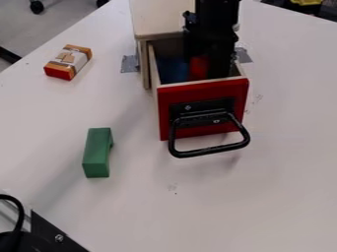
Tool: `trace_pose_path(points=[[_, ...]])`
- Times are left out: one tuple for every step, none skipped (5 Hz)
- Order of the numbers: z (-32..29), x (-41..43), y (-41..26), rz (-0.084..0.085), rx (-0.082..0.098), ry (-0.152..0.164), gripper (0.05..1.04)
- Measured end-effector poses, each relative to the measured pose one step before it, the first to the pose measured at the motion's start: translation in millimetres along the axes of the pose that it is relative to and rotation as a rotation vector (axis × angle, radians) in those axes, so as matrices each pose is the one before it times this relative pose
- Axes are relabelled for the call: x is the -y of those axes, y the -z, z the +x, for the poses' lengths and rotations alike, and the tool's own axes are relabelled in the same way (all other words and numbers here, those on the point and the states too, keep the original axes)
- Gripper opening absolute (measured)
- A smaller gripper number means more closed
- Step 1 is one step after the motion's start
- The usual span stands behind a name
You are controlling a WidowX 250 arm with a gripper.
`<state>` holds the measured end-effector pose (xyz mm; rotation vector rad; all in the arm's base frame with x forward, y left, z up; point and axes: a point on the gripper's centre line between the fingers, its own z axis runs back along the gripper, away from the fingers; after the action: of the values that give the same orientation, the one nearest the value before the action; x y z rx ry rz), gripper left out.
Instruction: Put out the red thing from the drawer
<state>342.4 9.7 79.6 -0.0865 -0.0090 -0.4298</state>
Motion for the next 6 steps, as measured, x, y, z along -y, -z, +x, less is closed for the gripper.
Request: trace_pose_path(points=[[-10.35,-1.37,-16.11,-0.0024,0.0185,0.0011,0.75],[-15.7,-5.68,-7.48,-0.0009,-0.0078,-0.0127,0.75],[-15.24,-1.81,-6.86,-0.0115,-0.0067,0.0225,0.748],[-15.93,-1.25,-11.36,-0.0164,0.0116,0.0174,0.744],[-14.84,-0.28,-13.42,-0.0158,0.0396,0.0148,0.735],[-6.25,2.04,-15.57,-0.0146,0.0454,0.0233,0.735]])
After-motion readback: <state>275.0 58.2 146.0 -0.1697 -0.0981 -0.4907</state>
